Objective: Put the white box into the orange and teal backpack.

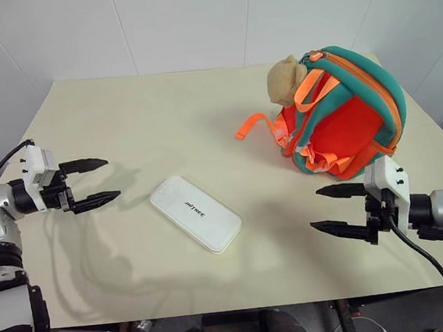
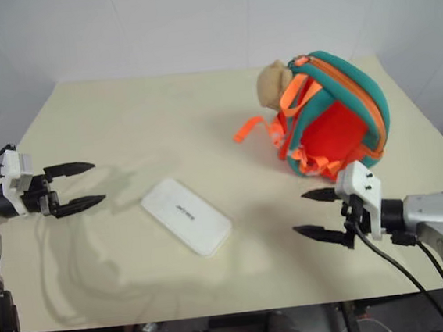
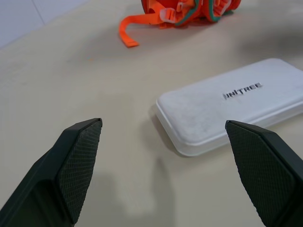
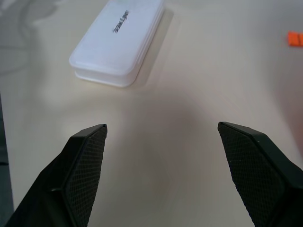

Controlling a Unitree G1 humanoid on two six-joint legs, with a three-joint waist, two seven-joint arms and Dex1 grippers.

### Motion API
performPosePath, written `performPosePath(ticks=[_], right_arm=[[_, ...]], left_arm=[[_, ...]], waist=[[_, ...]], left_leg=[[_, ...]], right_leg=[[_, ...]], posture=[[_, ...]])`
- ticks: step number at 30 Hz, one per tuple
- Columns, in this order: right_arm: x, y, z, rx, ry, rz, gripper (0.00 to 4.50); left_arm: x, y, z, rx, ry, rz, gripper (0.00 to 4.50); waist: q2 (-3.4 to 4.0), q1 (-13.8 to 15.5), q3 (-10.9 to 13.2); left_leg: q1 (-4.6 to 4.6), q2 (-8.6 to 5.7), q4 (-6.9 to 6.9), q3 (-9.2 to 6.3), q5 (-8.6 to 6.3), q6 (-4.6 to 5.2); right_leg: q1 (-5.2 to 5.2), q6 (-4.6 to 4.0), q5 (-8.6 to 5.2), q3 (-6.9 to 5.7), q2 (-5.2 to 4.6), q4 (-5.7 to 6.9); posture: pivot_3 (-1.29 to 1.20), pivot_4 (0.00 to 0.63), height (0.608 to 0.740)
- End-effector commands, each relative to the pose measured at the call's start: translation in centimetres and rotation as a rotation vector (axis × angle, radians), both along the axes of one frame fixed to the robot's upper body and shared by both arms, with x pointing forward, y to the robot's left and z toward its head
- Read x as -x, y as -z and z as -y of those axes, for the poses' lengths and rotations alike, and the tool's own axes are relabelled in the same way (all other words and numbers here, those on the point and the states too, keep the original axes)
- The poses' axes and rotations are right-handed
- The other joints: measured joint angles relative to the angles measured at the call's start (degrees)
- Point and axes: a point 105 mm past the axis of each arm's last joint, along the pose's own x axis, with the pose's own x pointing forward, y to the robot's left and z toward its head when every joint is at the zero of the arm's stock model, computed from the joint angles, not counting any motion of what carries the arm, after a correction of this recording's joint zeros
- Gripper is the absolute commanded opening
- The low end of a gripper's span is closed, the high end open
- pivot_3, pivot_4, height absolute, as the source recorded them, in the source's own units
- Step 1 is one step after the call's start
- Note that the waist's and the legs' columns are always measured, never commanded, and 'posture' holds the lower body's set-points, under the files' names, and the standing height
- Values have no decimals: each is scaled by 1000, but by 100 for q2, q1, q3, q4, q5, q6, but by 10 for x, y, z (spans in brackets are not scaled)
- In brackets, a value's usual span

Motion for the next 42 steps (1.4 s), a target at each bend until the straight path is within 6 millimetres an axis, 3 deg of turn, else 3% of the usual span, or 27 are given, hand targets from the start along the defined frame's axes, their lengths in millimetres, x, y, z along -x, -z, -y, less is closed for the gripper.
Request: performPosePath(ticks=[1, 24, 28, 38, 42], right_arm=[[2, -8, -10, -14, -37, 55, 4461], [8, 0, -61, 7, -118, 40, 4461], [-1, 3, -60, 5, -16, 44, 3556], [-4, 5, -72, -14, 32, 45, 117], [-1, 8, -77, -22, 42, 43, 120]], left_arm=[[9, -9, 1, -39, 78, 24, 4448], [-7, -2, 15, 4, 44, 28, 4448], [-11, -11, 20, 70, 60, 35, 4500], [-14, 4, 21, -5, 62, -34, 4500], [-22, 6, 21, -25, 15, -46, 4500]], waist=[[0, 1, 0], [0, 3, 0], [-2, 20, -1], [-2, 2, -1], [-2, 4, -1]], left_leg=[[0, 0, 0, 0, 0, 0], [-2, 0, 3, -2, 0, 0], [-2, -1, 6, -4, 0, -1], [-3, -1, 2, -4, 0, -1], [-4, -1, 2, -4, 0, 0]], right_leg=[[0, 0, 0, 0, 0, -1], [-1, -1, -1, -1, 0, 26], [-1, -1, -1, -3, 0, 21], [-5, -1, -1, -2, 1, 28], [-4, -1, -1, -2, 0, 27]], posture=[[0, 150, 740], [0, 150, 740], [0, 150, 740], [0, 150, 740], [0, 150, 740]])
